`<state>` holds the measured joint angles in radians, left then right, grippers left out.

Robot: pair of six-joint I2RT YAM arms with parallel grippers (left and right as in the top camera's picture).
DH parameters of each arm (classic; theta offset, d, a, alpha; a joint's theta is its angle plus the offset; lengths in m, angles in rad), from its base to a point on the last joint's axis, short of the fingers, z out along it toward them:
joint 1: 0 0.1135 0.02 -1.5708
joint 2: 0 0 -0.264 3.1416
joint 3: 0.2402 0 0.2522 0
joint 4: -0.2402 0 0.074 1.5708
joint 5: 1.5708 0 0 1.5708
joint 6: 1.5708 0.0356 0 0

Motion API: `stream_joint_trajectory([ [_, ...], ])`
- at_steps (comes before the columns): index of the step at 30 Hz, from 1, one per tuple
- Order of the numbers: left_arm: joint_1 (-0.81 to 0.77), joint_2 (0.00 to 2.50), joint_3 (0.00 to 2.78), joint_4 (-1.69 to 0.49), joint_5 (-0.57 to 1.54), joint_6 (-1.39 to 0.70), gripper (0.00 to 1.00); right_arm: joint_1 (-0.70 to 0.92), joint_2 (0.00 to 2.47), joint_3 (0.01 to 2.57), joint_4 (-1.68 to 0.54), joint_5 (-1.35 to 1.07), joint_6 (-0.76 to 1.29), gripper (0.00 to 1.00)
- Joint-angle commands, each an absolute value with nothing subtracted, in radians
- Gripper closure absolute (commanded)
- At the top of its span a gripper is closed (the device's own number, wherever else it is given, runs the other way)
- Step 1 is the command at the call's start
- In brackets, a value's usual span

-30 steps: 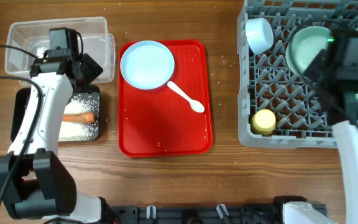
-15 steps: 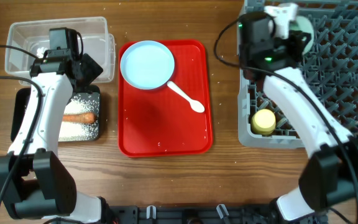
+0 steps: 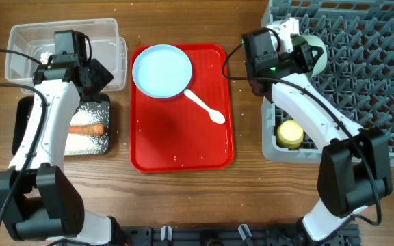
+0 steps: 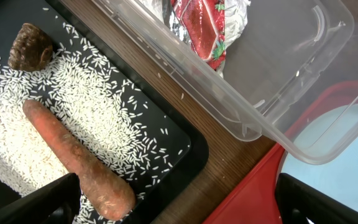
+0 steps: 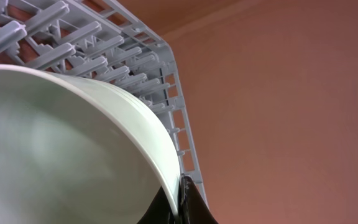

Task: Sort waste into correct bins and load items into the dishwasher rack

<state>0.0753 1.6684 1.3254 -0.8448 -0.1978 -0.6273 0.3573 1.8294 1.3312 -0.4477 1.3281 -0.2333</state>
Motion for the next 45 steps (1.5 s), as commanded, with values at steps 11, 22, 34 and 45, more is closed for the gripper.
stream_joint_trajectory([
  [11,0.083,1.674,1.321,-0.844,-0.211,-0.637,0.00,0.327,1.844,1.320,-0.464,1.214,-0.234,0.96],
  [22,0.083,1.674,1.321,-0.844,-0.211,-0.637,0.00,0.281,1.857,1.319,-0.473,1.245,-0.237,0.96],
  [34,0.083,1.674,1.321,-0.844,-0.211,-0.637,0.00,0.288,1.859,1.315,-0.517,1.229,-0.236,0.96],
  [45,0.083,1.674,1.321,-0.844,-0.211,-0.637,0.00,0.322,1.859,1.315,-0.572,1.173,-0.233,0.96],
])
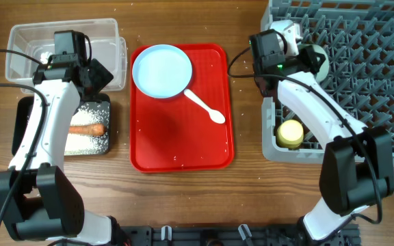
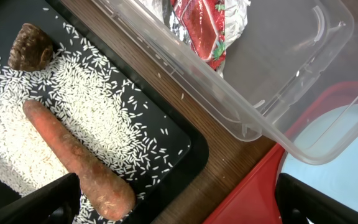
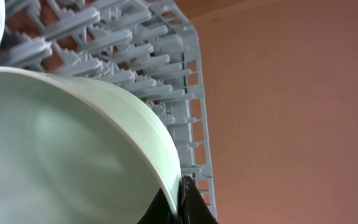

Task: Sort waste into correct bins and load items into the dishwasher rack

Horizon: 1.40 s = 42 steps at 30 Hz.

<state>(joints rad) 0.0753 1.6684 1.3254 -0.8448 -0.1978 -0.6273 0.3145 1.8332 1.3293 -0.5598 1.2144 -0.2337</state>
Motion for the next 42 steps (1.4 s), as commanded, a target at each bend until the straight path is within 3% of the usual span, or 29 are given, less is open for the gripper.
stream_joint_trajectory([
  [1,0.083,1.674,1.321,-0.845,-0.211,-0.637,0.00,0.322,1.859,1.315,-0.579,1.173,-0.233,0.96],
  [13,0.083,1.674,1.321,-0.844,-0.211,-0.637,0.00,0.352,1.859,1.315,-0.609,1.143,-0.236,0.95],
  [18,0.083,1.674,1.321,-0.844,-0.211,-0.636,0.00,0.398,1.859,1.315,-0.626,1.143,-0.281,0.66],
  [24,0.083,1.674,1.321,-0.844,-0.211,-0.637,0.00,0.472,1.859,1.315,-0.622,1.143,-0.318,0.49],
  [29,0.083,1.674,1.321,-0.844,-0.211,-0.637,0.00,0.509,1.859,1.315,-0.603,1.144,-0.311,0.24],
  [31,0.083,1.674,1.321,-0.844,-0.211,-0.637,0.00,0.517,1.858,1.319,-0.579,1.140,-0.278,0.19],
  [37,0.083,1.674,1.321,-0.844,-0.211,-0.637,0.00,0.519,1.757,1.329,-0.567,0.927,-0.150,0.18],
  [42,0.083,1.674,1.321,-0.844,-0.211,-0.637,0.00,0.545,1.580,1.329,-0.587,0.709,-0.210,0.18],
])
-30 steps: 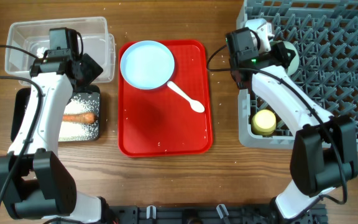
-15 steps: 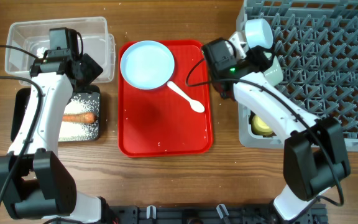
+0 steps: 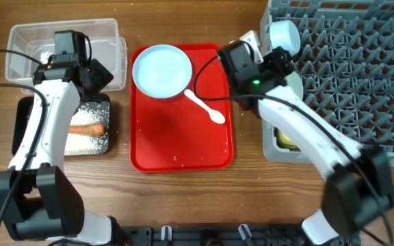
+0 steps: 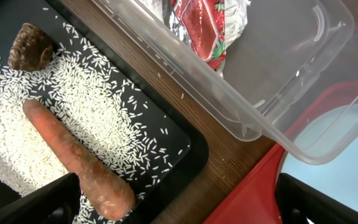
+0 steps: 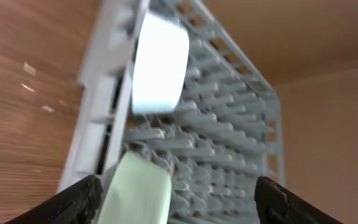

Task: Sort waste into correct bins and load items into the dishwasher rack
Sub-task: 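Move the right gripper left to the light-blue plate rim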

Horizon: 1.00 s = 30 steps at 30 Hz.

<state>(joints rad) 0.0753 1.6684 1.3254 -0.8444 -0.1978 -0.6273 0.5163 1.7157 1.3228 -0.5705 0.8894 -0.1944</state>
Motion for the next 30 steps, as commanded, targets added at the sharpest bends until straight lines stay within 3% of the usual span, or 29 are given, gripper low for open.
stream_joint_trajectory([
  [1,0.083,1.674,1.321,-0.844,-0.211,-0.637,0.00,0.561,1.534,1.329,-0.606,0.598,-0.257,0.18],
  [4,0.083,1.674,1.321,-0.844,-0.211,-0.637,0.00,0.593,1.444,1.329,-0.622,0.167,-0.262,0.18],
  [5,0.083,1.674,1.321,-0.844,-0.211,-0.637,0.00,0.593,1.429,1.329,-0.608,-0.089,-0.261,0.18],
  [8,0.083,1.674,1.321,-0.844,-0.211,-0.637,0.00,0.594,1.450,1.329,-0.553,-0.294,-0.198,0.19],
  [12,0.083,1.674,1.321,-0.844,-0.211,-0.637,0.00,0.594,1.542,1.329,-0.396,-0.519,0.042,0.10],
  [15,0.083,1.674,1.321,-0.844,-0.211,-0.637,0.00,0.592,1.622,1.329,-0.286,-0.414,0.281,0.22],
  [23,0.083,1.674,1.321,-0.844,-0.211,-0.636,0.00,0.594,1.806,1.329,-0.079,0.055,0.568,0.31],
  [30,0.083,1.674,1.321,-0.844,-0.211,-0.637,0.00,0.595,2.056,1.329,-0.027,0.076,0.690,0.36],
])
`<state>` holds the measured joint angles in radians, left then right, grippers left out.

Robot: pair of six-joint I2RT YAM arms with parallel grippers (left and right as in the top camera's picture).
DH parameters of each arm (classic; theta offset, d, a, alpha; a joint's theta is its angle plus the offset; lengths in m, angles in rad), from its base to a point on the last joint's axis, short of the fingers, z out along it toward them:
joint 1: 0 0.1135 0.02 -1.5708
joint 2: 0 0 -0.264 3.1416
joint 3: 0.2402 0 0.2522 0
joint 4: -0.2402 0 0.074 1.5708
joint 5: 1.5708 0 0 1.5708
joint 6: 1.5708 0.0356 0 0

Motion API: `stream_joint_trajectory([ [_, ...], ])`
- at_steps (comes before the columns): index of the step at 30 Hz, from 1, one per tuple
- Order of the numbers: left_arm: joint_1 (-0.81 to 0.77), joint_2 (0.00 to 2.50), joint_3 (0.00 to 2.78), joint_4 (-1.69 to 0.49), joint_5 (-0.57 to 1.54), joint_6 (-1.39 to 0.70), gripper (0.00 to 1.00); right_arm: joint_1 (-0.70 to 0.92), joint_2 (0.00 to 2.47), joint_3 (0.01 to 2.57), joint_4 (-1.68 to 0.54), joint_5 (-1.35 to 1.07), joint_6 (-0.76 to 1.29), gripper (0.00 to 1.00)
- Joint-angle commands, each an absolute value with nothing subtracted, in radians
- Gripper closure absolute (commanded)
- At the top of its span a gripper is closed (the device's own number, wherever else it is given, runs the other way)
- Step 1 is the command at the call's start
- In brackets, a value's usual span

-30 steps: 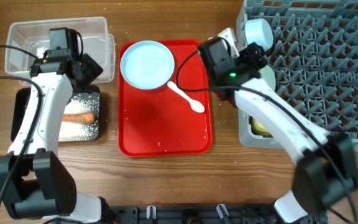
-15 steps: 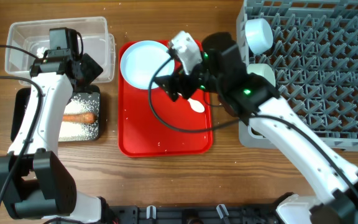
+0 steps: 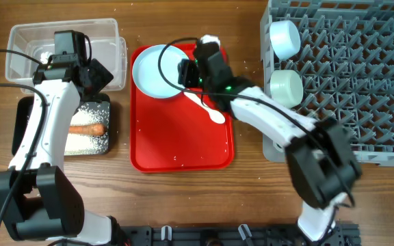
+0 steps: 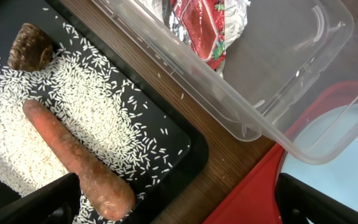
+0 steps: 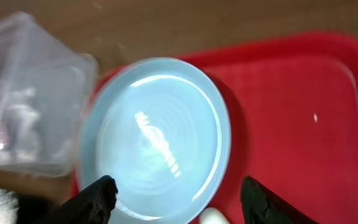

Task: Sort waste into correct bins and load items into the dishwasher rack
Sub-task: 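Move the right gripper left to the light-blue plate rim, then grasp the light-blue plate edge with the right gripper and lift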

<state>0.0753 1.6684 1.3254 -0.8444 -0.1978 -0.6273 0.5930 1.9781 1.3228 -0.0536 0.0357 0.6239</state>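
A light blue plate [image 3: 161, 72] lies at the back left of the red tray [image 3: 176, 143], and a white spoon [image 3: 208, 109] rests just right of it. My right gripper [image 3: 190, 71] hovers over the plate's right edge. In the right wrist view it [image 5: 179, 202] is open and empty, with the plate [image 5: 160, 134] filling the space between the fingers. A pale green bowl [image 3: 286, 85] stands in the grey dishwasher rack [image 3: 347, 82] below a white cup [image 3: 284, 37]. My left gripper [image 4: 179, 208] is open over the black tray's edge.
The black tray [image 4: 173, 152] holds scattered rice, a carrot [image 4: 73, 158] and a brown stub [image 4: 31, 46]. The clear bin [image 4: 272, 81] behind it holds a foil and red wrapper [image 4: 207, 25]. My right arm stretches from the rack's left side across the tray.
My right gripper has moved from the rack's left edge to above the blue plate on the red tray. It stays open. The green bowl remains in the rack. The left arm has not moved.
My right gripper was shut on the green bowl's rim over the rack, and still held it 2.4 s ago. By 1.0 s ago it was open and the bowl stood in the rack. Now it is over the plate. The left gripper stayed put throughout.
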Motion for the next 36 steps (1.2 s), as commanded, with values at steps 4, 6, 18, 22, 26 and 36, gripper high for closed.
stream_joint_trajectory([
  [4,0.083,1.674,1.321,-0.844,-0.211,-0.636,0.00,0.595,2.148,1.329,0.037,0.072,0.715,0.45],
  [6,0.083,1.674,1.321,-0.844,-0.211,-0.637,0.00,0.595,2.181,1.329,0.052,0.072,0.723,0.49],
  [18,0.083,1.674,1.321,-0.844,-0.211,-0.637,0.00,0.595,2.228,1.329,-0.019,0.079,0.725,0.80],
  [22,0.083,1.674,1.321,-0.844,-0.211,-0.637,0.00,0.594,2.185,1.329,-0.108,0.091,0.725,0.91],
  [26,0.083,1.674,1.321,-0.844,-0.211,-0.637,0.00,0.586,2.114,1.329,-0.207,0.140,0.733,0.96],
  [36,0.083,1.674,1.321,-0.844,-0.211,-0.637,0.00,0.580,1.803,1.330,-0.294,0.105,0.571,0.96],
])
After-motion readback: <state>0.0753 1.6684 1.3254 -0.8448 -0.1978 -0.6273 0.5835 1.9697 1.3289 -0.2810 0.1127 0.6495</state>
